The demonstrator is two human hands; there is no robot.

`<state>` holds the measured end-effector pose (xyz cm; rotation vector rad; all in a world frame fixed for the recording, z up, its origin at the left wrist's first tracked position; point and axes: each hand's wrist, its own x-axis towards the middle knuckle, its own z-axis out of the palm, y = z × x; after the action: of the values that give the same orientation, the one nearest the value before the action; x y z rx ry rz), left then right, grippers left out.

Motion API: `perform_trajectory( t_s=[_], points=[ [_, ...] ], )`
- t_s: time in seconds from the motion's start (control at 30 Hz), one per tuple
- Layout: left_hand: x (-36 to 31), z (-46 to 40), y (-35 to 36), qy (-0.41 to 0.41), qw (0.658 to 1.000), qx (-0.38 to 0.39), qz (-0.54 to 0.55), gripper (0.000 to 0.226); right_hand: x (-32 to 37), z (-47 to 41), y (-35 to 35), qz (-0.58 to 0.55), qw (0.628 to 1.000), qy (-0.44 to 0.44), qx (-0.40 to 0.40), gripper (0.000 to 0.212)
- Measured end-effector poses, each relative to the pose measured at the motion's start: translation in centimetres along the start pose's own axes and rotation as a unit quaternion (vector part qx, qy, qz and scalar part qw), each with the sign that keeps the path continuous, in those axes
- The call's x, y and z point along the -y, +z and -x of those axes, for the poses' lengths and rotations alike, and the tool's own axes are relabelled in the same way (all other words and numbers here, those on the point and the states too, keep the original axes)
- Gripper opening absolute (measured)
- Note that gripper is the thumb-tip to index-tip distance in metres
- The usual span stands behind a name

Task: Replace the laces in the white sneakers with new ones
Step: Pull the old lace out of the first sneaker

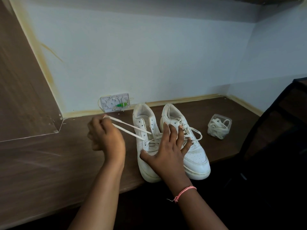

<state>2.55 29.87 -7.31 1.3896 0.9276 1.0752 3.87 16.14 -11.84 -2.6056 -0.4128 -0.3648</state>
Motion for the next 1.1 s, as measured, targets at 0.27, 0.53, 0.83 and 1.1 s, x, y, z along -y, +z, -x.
perform_trajectory(
  t_s=[0.27, 0.53, 0.83, 1.1],
  points=[
    [0.8, 0.7, -0.3, 0.264, 0.914, 0.131, -0.277, 0.031, 0.0, 0.0, 0.1, -0.006, 1.000, -0.002, -0.008, 0.112],
    [3.0, 1.7, 0.8, 0.297, 0.853, 0.225, -0.365, 0.017, 0.1, 0.0, 0.1, -0.016, 1.000, -0.001, -0.022, 0.116],
    [1.1, -1.3, -0.3, 0.111, 0.991, -0.070, -0.003, 0.039, 0.1, 0.1, -0.3, 0.015, 1.000, 0.012, -0.009, 0.116],
    [2.3, 0.7, 0.2, 0.225, 0.884, 0.249, -0.324, 0.036, 0.0, 0.1, 0.6, -0.001, 0.998, -0.011, -0.056, 0.091]
  ],
)
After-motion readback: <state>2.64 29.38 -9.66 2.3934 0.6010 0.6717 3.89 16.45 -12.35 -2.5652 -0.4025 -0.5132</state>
